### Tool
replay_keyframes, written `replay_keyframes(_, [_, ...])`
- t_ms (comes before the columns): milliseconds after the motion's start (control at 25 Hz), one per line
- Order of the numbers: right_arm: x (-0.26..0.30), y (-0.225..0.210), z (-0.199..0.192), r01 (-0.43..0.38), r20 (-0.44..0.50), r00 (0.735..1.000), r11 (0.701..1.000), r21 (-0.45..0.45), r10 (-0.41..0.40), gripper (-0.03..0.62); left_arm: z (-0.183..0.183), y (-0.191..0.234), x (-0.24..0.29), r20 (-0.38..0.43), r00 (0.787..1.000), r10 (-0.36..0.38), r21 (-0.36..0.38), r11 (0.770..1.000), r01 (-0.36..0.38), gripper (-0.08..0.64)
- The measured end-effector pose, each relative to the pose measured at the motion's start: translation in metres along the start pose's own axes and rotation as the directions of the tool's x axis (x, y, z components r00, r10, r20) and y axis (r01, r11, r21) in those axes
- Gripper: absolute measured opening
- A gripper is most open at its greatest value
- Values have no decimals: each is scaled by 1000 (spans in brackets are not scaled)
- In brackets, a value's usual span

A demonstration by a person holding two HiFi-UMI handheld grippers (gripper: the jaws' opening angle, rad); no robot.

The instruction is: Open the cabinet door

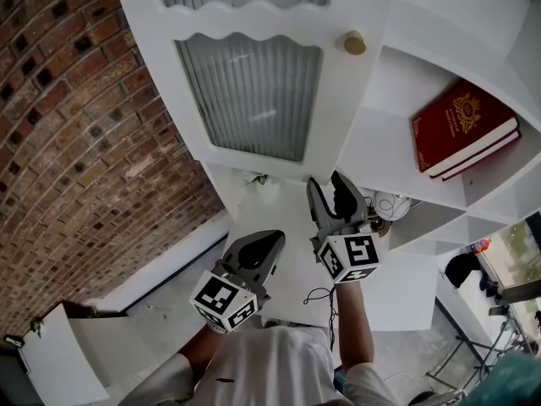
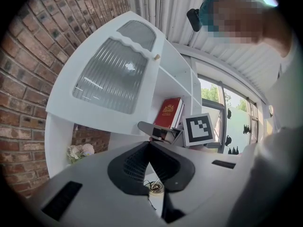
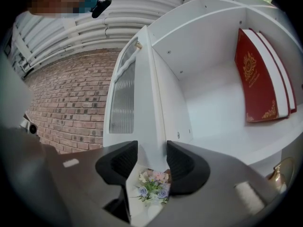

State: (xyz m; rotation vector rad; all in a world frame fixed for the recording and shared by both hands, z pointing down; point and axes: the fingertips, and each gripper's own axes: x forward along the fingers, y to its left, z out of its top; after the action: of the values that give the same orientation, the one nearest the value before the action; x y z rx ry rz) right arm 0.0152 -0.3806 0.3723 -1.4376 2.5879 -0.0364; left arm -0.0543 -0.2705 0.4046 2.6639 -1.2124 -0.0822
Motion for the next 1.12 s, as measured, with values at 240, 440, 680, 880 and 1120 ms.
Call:
replay_keyframes(240, [-10, 7, 1, -6, 11, 1000, 1000, 0, 6, 194, 1, -1, -7, -1, 1000, 10, 8, 1000, -10, 9])
replay_keyframes(440, [-17, 12, 1, -21, 3, 1000, 1000, -10, 21, 173, 1, -6, -10, 0, 1000, 8, 11, 1000, -8, 9])
replay_keyframes(680, [-23, 14, 1, -15, -4, 1000, 1000, -11, 15, 171, 1, -8, -20, 9, 1000, 24, 10, 1000, -24, 9])
replay_keyframes(880, [-28, 15, 1, 2, -6, 1000, 1000, -18, -2, 141, 1, -6, -30, 13, 999, 43, 10, 999, -44, 9])
replay_keyframes(1120, [-35, 21, 1, -2, -18, 1000, 999, -37, 1, 114, -4, -7, -39, 20, 998, 56, -5, 998, -56, 9])
